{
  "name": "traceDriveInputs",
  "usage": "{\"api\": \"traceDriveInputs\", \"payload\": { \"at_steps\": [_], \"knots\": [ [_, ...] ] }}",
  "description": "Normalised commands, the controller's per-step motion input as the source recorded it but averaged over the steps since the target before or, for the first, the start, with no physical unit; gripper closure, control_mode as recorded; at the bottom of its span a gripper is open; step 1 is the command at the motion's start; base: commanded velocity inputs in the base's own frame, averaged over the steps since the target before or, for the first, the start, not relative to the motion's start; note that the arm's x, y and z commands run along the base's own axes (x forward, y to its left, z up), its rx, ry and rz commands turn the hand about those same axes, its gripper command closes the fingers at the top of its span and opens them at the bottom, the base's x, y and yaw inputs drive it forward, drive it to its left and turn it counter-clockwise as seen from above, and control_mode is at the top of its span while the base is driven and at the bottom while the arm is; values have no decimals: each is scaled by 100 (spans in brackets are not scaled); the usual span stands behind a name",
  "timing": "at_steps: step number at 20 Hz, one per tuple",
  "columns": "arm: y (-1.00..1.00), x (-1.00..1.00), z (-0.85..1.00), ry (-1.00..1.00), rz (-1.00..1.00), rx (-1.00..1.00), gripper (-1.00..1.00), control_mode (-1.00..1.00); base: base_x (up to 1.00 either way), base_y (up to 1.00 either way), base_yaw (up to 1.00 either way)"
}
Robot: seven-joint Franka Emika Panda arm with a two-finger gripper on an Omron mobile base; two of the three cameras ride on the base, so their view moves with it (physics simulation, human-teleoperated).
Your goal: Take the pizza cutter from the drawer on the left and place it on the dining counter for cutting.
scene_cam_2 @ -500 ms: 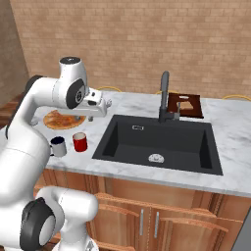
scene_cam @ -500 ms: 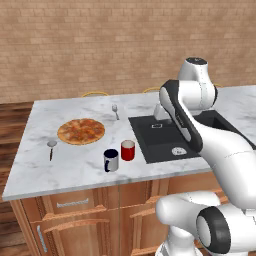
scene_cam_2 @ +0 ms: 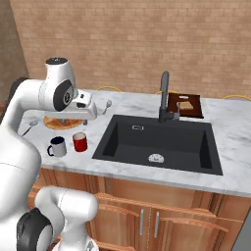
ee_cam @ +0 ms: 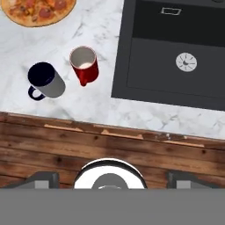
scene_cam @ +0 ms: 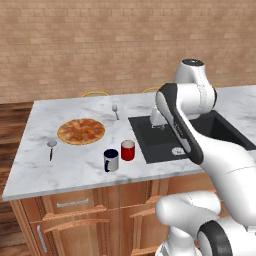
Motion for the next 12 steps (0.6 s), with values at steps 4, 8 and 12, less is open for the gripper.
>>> {"api": "traceDriveInputs", "payload": {
  "at_steps": [4, 8, 12],
  "knots": [
    [69, -46, -7, -2, 14, -8, -100, -100, 0, 0, 0],
    [59, -41, -6, -5, 18, -7, -100, -100, 0, 0, 0],
    [61, -24, -20, -6, 20, -12, -100, -100, 0, 0, 0]
  ]
}}
